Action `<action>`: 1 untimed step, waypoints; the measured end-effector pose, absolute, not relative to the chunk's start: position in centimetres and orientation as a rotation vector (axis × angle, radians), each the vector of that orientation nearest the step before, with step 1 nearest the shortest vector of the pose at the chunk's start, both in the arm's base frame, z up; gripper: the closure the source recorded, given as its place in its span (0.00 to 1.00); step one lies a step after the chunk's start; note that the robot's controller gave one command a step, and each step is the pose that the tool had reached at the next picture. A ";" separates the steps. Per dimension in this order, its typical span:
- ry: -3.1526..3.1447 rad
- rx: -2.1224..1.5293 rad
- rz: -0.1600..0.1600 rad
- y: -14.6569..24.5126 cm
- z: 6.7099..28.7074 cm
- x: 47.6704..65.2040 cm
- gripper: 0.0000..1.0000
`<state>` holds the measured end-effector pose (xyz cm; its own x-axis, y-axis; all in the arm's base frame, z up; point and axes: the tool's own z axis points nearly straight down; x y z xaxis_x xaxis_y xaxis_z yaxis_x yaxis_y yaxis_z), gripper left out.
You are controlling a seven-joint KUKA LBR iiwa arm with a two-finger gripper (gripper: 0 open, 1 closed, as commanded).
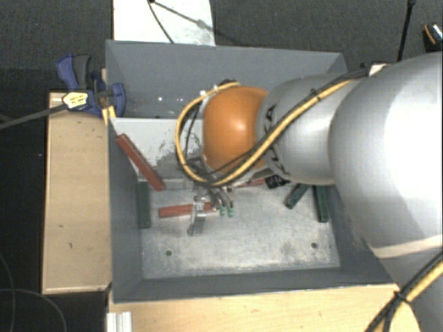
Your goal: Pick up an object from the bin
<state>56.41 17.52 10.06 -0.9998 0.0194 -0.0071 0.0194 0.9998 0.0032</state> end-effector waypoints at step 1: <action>3.140 0.140 0.001 17.6 6.9 55.7 0.00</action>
Offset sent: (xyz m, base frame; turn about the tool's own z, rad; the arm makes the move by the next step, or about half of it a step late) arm -0.0069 0.0006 -0.0306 0.0705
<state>55.69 17.59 6.91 -0.9960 0.0889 0.0015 0.0889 0.9960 0.0006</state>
